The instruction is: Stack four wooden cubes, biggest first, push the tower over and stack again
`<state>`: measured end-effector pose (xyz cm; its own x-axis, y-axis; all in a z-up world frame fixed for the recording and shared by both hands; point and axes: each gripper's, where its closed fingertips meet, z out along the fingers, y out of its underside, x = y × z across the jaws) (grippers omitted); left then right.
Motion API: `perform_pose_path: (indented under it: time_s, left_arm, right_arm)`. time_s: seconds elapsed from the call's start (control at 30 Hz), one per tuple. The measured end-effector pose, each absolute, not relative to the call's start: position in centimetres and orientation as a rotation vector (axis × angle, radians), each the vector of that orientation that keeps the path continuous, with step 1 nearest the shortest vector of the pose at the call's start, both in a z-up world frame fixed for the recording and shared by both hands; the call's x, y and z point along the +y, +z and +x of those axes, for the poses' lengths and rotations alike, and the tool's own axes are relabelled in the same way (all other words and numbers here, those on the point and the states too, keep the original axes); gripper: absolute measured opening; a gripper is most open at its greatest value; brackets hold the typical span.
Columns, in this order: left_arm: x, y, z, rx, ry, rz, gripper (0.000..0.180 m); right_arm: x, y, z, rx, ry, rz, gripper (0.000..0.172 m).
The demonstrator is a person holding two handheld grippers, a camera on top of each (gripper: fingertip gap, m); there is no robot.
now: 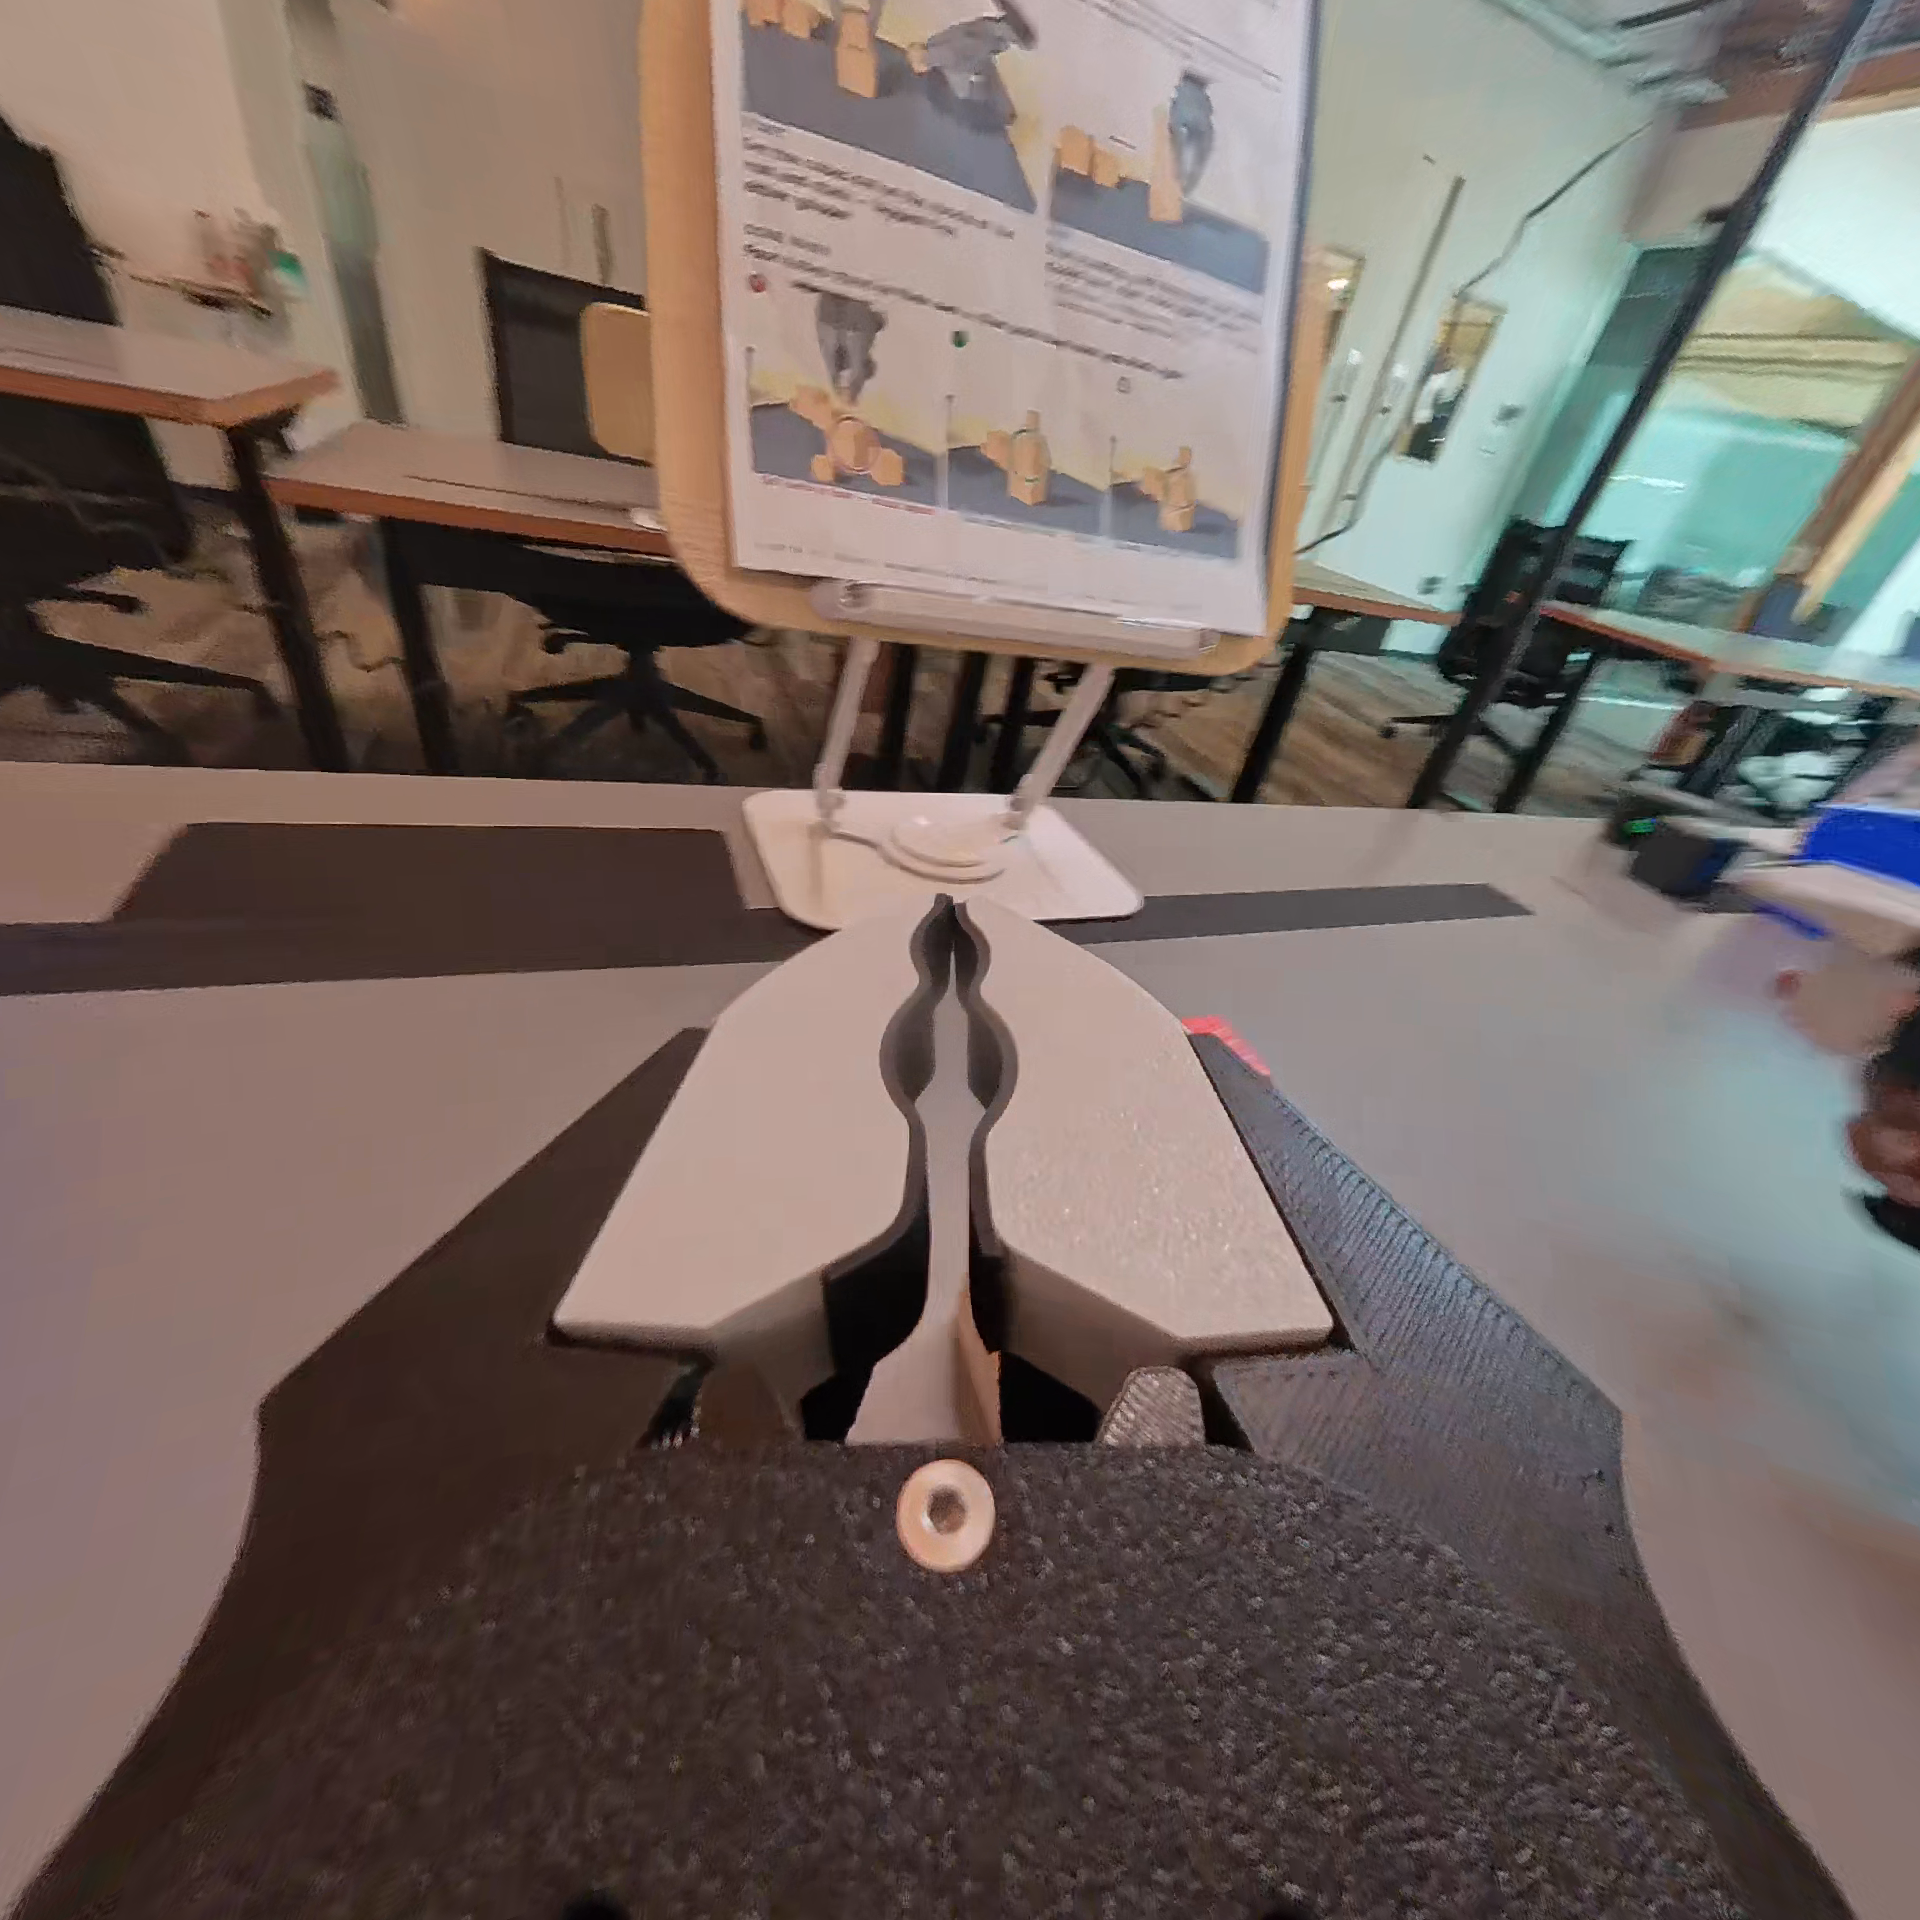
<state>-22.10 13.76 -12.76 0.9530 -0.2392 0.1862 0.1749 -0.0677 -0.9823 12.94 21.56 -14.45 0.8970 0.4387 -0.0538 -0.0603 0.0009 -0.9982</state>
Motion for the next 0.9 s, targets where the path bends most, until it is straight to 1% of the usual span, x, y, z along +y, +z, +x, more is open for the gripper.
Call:
perform_pose_path:
  time_s: [0.2,0.6,0.9]
  left_arm:
    - [15.4,-19.5,-24.3,0.079,-0.162,-1.769,0.0]
    - [16.1,-22.4,-24.0,0.165,-0.006,-1.89,0.0]
    - [16.3,-24.1,-24.8,0.183,0.136,-1.973,0.0]
  right_arm:
    - [21.5,-14.4,12.4,-0.319,0.414,-1.524,0.004]
    - [21.6,-14.8,12.1,-0.322,0.419,-1.536,0.004]
    - [21.2,-13.9,12.9,-0.282,0.413,-1.517,0.004]
